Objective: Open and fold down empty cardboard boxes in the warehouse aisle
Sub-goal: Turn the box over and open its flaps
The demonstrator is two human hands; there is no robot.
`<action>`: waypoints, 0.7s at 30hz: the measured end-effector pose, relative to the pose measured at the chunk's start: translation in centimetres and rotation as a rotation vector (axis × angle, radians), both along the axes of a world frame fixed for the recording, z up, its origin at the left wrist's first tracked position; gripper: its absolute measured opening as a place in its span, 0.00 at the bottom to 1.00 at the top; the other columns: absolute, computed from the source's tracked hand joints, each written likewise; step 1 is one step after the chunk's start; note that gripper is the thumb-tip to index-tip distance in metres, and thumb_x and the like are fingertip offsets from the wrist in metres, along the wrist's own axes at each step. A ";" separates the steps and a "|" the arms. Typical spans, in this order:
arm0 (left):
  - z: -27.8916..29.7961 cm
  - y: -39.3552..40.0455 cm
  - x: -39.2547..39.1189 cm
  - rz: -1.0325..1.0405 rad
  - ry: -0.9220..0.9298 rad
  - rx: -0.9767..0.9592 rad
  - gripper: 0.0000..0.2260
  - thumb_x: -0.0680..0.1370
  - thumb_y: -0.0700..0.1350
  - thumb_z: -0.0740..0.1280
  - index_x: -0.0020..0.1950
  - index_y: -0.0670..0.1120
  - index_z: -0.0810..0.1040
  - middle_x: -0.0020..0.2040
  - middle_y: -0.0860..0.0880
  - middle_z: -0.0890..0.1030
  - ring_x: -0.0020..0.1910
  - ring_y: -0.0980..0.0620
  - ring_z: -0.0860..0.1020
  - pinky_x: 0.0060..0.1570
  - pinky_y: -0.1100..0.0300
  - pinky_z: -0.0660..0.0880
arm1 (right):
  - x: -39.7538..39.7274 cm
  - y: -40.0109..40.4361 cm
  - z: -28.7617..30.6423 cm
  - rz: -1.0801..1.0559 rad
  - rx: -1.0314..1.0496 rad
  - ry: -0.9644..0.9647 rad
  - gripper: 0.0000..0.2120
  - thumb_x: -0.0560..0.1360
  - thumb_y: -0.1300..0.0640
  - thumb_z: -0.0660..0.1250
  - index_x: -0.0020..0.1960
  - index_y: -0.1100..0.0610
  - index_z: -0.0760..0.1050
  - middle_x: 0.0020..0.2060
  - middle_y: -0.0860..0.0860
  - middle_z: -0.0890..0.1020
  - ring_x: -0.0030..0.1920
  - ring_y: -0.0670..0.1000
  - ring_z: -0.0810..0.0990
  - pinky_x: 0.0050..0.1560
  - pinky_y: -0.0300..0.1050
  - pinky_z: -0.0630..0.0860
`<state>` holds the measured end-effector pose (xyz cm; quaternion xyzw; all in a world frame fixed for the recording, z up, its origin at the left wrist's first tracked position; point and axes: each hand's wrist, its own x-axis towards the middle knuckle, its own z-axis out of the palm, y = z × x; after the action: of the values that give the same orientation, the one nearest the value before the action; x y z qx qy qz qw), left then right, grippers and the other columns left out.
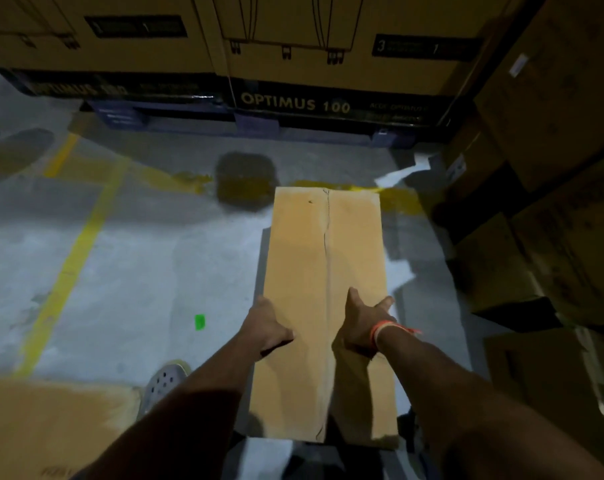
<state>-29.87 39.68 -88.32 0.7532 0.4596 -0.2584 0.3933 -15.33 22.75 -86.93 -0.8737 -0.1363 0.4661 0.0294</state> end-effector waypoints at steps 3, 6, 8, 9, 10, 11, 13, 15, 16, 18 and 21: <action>0.2 -0.2 0.8 0.083 -0.002 0.001 0.54 0.73 0.55 0.78 0.82 0.37 0.43 0.78 0.37 0.63 0.75 0.40 0.66 0.66 0.57 0.69 | 0.8 -0.3 0.0 0.001 0.031 0.036 0.58 0.61 0.50 0.74 0.75 0.29 0.38 0.77 0.62 0.30 0.70 0.73 0.67 0.63 0.67 0.75; 0.8 -0.3 1.3 0.175 -0.014 -0.011 0.48 0.73 0.51 0.79 0.80 0.38 0.53 0.75 0.38 0.69 0.72 0.40 0.70 0.57 0.58 0.70 | 1.2 -0.4 0.5 0.003 0.097 0.046 0.56 0.65 0.52 0.76 0.79 0.34 0.42 0.78 0.62 0.33 0.68 0.72 0.71 0.56 0.56 0.82; 1.3 0.0 1.2 0.255 -0.007 0.006 0.44 0.71 0.49 0.80 0.78 0.37 0.59 0.72 0.38 0.71 0.69 0.39 0.72 0.54 0.58 0.70 | 0.9 0.0 0.8 0.007 0.148 0.038 0.55 0.67 0.51 0.77 0.79 0.33 0.42 0.79 0.61 0.36 0.71 0.70 0.69 0.62 0.54 0.79; 1.4 0.4 1.1 0.306 -0.004 0.017 0.43 0.70 0.49 0.81 0.76 0.38 0.61 0.71 0.38 0.72 0.68 0.39 0.73 0.55 0.58 0.73 | 0.6 0.3 0.8 0.010 0.180 0.039 0.55 0.67 0.49 0.78 0.79 0.32 0.42 0.80 0.60 0.37 0.72 0.69 0.68 0.66 0.54 0.76; 1.7 0.8 0.8 0.360 0.002 0.031 0.42 0.68 0.50 0.81 0.74 0.38 0.63 0.69 0.37 0.73 0.66 0.38 0.75 0.56 0.56 0.75 | 0.4 0.7 0.9 0.015 0.215 0.048 0.55 0.68 0.47 0.78 0.79 0.32 0.42 0.80 0.59 0.38 0.73 0.68 0.67 0.69 0.52 0.73; 2.1 1.2 0.4 0.413 0.012 0.050 0.41 0.66 0.51 0.81 0.72 0.39 0.64 0.67 0.38 0.74 0.64 0.38 0.75 0.58 0.54 0.77 | 0.2 1.1 0.9 0.022 0.248 0.065 0.55 0.68 0.45 0.78 0.79 0.32 0.42 0.80 0.59 0.39 0.74 0.67 0.66 0.70 0.52 0.70; 3.3 1.9 -0.3 0.479 0.037 0.151 0.39 0.64 0.52 0.77 0.70 0.41 0.66 0.65 0.39 0.74 0.62 0.37 0.76 0.60 0.49 0.78 | -0.1 2.0 1.0 0.024 0.309 0.111 0.54 0.69 0.42 0.78 0.79 0.33 0.42 0.80 0.60 0.39 0.76 0.66 0.63 0.74 0.52 0.65; 4.8 2.0 -0.6 0.474 0.005 0.287 0.35 0.64 0.54 0.73 0.68 0.45 0.68 0.64 0.41 0.75 0.62 0.37 0.76 0.60 0.47 0.77 | 0.0 2.5 1.0 -0.022 0.329 0.190 0.51 0.71 0.38 0.75 0.80 0.34 0.42 0.80 0.59 0.37 0.78 0.66 0.57 0.76 0.53 0.59; 5.6 1.6 -0.3 0.429 -0.046 0.347 0.33 0.65 0.57 0.72 0.67 0.47 0.70 0.63 0.43 0.76 0.62 0.38 0.76 0.60 0.47 0.77 | 0.1 2.6 1.0 -0.056 0.312 0.220 0.48 0.72 0.35 0.71 0.80 0.35 0.43 0.80 0.59 0.37 0.79 0.65 0.54 0.77 0.53 0.57; 6.8 0.2 0.9 0.284 -0.218 0.405 0.28 0.70 0.62 0.68 0.67 0.54 0.73 0.62 0.47 0.78 0.61 0.42 0.78 0.60 0.47 0.76 | 0.3 2.9 1.1 -0.095 0.280 0.152 0.43 0.76 0.29 0.61 0.82 0.40 0.42 0.81 0.60 0.39 0.80 0.64 0.53 0.77 0.54 0.54; 5.9 -2.9 3.1 0.070 -0.410 0.315 0.20 0.78 0.63 0.63 0.69 0.61 0.73 0.59 0.49 0.77 0.60 0.46 0.76 0.61 0.49 0.74 | 0.4 3.0 2.6 -0.156 0.446 -0.247 0.38 0.80 0.32 0.49 0.82 0.48 0.41 0.81 0.62 0.48 0.79 0.64 0.55 0.78 0.56 0.55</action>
<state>-26.73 36.79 -82.38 0.8256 0.4304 -0.0118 0.3646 -14.96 25.78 -84.35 -0.9036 -0.1707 0.3108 0.2404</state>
